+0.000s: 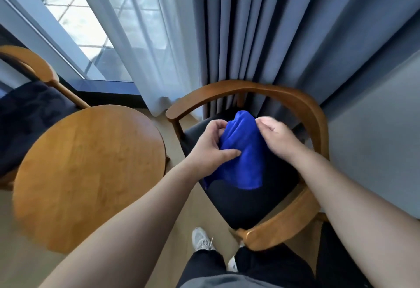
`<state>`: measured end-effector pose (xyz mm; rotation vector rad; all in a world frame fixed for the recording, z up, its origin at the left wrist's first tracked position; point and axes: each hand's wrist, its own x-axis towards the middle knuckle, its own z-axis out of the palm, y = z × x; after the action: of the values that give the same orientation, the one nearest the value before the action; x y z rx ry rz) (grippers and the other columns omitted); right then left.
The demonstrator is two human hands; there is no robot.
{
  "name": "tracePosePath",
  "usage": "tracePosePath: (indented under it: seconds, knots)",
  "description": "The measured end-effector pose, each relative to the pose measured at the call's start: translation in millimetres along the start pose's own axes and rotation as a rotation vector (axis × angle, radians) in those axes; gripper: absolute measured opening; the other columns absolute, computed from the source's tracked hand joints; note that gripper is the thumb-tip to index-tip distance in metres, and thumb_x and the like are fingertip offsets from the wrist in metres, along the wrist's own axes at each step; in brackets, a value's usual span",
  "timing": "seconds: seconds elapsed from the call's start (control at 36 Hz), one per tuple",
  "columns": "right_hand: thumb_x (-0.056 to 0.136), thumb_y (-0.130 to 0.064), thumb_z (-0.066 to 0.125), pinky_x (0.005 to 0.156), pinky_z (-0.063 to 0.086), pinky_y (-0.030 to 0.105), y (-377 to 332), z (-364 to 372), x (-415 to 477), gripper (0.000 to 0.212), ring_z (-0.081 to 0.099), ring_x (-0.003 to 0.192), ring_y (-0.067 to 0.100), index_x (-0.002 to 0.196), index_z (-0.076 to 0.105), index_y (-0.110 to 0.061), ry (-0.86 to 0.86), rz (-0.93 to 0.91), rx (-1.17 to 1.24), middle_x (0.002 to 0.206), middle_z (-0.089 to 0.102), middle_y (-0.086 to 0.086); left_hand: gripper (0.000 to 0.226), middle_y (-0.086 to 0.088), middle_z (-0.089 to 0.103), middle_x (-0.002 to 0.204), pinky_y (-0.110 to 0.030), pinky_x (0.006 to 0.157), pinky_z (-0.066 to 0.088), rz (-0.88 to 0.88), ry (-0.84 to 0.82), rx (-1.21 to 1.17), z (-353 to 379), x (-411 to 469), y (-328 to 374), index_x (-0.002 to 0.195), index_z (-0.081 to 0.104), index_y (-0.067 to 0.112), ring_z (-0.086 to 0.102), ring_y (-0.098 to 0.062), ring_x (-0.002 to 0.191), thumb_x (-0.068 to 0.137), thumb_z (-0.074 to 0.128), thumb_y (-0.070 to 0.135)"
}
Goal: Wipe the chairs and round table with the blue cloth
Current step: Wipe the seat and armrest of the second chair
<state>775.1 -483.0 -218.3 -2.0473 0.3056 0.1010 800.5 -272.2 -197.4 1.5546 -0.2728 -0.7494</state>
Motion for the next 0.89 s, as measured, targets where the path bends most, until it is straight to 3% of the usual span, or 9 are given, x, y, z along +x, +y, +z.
tracePosePath:
  seconds: [0.06,0.11,0.19,0.31,0.42,0.53,0.61,0.72,0.89]
  knots:
    - [0.09,-0.055,0.051,0.093,0.04,0.01,-1,8,-14,0.043,0.057,0.118,0.009,0.113,0.064,-0.021,-0.239,0.068,0.254,0.118,0.065,-0.01,0.055,0.002,0.067,0.109,-0.033,0.086,0.055,-0.008,0.046,-0.057,-6,5,-1,0.119,0.045,0.027,0.065,-0.013,0.103,0.078,0.074,0.005]
    - [0.074,-0.065,0.064,0.094,0.044,0.015,1,14,-16,0.067,0.055,0.119,0.002,0.126,0.054,-0.024,-0.369,0.063,0.256,0.13,0.058,-0.006,0.052,0.0,0.066,0.11,-0.032,0.084,0.056,-0.032,0.081,-0.089,-10,13,-3,0.119,0.046,0.026,0.066,-0.013,0.102,0.08,0.073,0.005]
    - [0.051,-0.061,0.079,0.088,0.045,0.01,1,27,-6,0.09,0.054,0.11,-0.009,0.129,0.044,-0.033,-0.335,0.082,0.132,0.126,0.055,-0.014,0.048,-0.005,0.066,0.11,-0.037,0.084,0.056,-0.061,0.123,-0.15,-11,26,-10,0.12,0.047,0.021,0.067,-0.017,0.1,0.082,0.071,0.005]
    - [0.045,-0.059,0.084,0.088,0.039,0.014,18,41,12,0.121,0.045,0.116,-0.007,0.145,0.019,-0.039,-0.3,0.123,0.129,0.129,0.044,-0.023,0.046,0.001,0.068,0.106,-0.03,0.078,0.057,-0.105,0.168,-0.244,-13,42,-22,0.119,0.048,0.023,0.068,-0.015,0.098,0.082,0.071,0.008]
    - [0.053,-0.042,0.089,0.093,0.05,0.032,42,55,43,0.098,0.057,0.116,0.007,0.137,0.039,-0.038,-0.368,0.146,0.233,0.126,0.059,-0.012,0.049,0.002,0.068,0.108,-0.031,0.081,0.056,-0.161,0.246,-0.27,-22,62,-45,0.12,0.049,0.025,0.066,-0.013,0.101,0.08,0.074,0.012]
    - [0.053,-0.02,0.087,0.089,0.055,0.045,81,77,84,0.079,0.066,0.106,0.019,0.125,0.055,-0.024,-0.339,0.249,0.386,0.114,0.068,0.003,0.055,0.012,0.06,0.113,-0.024,0.085,0.054,-0.246,0.321,0.063,-36,98,-72,0.123,0.048,0.029,0.061,-0.004,0.101,0.077,0.078,0.029]
    - [0.047,-0.021,0.086,0.088,0.055,0.041,107,89,116,0.08,0.065,0.104,0.017,0.121,0.055,-0.025,-0.298,0.309,0.334,0.113,0.067,0.0,0.05,0.012,0.059,0.109,-0.02,0.079,0.053,-0.274,0.362,0.244,-54,122,-90,0.125,0.05,0.027,0.059,-0.003,0.096,0.081,0.073,0.035]
    - [0.048,-0.016,0.083,0.07,0.053,0.022,137,103,160,0.072,0.068,0.091,0.008,0.112,0.052,-0.029,-0.25,0.363,0.292,0.105,0.068,-0.002,0.034,0.014,0.06,0.105,-0.021,0.079,0.052,-0.264,0.439,0.502,-94,142,-114,0.119,0.053,0.029,0.059,-0.001,0.093,0.088,0.065,0.031]
    - [0.061,-0.008,0.082,0.063,0.055,0.027,168,128,228,0.068,0.07,0.086,0.016,0.121,0.054,-0.018,-0.137,0.405,0.272,0.099,0.07,0.001,0.024,0.003,0.058,0.113,-0.032,0.088,0.05,-0.064,0.453,1.011,-154,174,-128,0.114,0.059,0.02,0.056,-0.015,0.1,0.09,0.059,0.018]
